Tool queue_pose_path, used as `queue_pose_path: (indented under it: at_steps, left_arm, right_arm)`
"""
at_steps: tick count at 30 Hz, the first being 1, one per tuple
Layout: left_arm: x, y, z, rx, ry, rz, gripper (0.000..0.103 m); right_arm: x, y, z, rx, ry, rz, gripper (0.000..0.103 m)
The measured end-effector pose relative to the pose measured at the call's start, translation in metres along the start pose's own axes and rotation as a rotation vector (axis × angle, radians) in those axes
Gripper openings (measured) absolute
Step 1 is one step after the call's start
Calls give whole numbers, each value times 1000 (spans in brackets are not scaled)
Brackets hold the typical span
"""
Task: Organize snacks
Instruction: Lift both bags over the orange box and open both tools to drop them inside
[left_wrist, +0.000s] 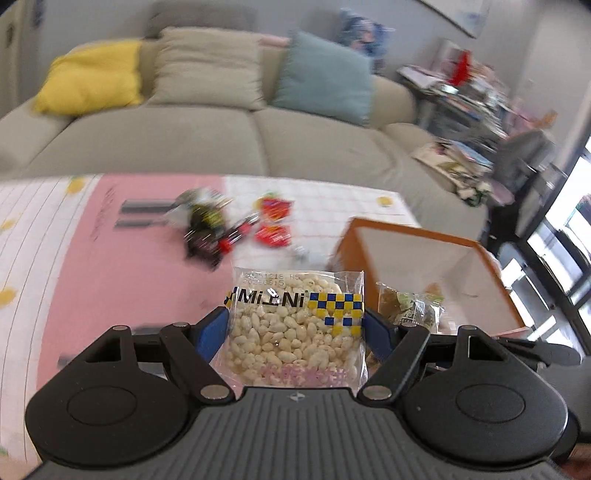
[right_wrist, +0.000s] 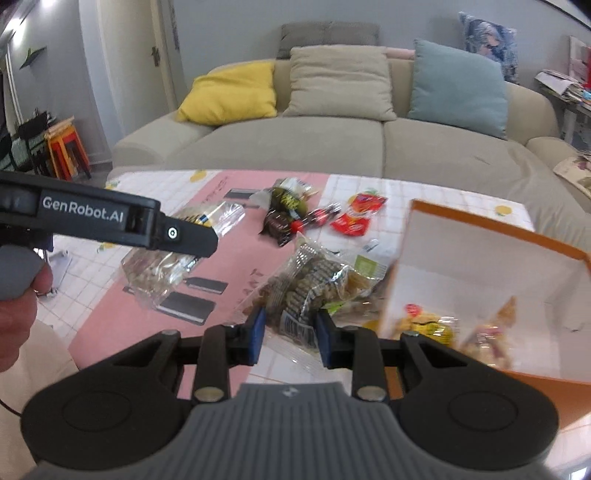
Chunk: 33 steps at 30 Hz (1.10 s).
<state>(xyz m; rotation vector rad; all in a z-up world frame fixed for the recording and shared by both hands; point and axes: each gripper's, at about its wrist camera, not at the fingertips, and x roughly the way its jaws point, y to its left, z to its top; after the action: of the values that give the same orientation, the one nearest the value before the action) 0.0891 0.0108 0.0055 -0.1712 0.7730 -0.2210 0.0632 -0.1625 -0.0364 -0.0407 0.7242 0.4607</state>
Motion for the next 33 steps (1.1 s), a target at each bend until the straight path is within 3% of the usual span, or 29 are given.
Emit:
queue_pose_path:
  at_steps: [5, 9, 14, 20, 26, 33]
  left_arm:
    - [15, -40, 29, 96, 7, -110, 89]
    - [40, -78, 51, 262, 7, -154, 89]
    - [86, -119, 70, 455, 63, -210, 89]
    - [151, -150, 67, 691, 183, -204, 89]
    - [196, -169, 54, 953, 312, -195, 89]
    - [239, -173, 33, 1128, 411, -167, 89]
  right_arm:
    - [-30, -40, 7, 13, -5, -19, 28]
    - [-37, -81, 16, 8, 33, -43, 28]
    - [-26, -133, 27, 0, 107, -76, 28]
    - [7, -185, 41, 46, 194, -51, 28]
    - [49, -206, 48, -14, 283, -33, 28]
    - [87, -225, 49, 8, 343, 25, 28]
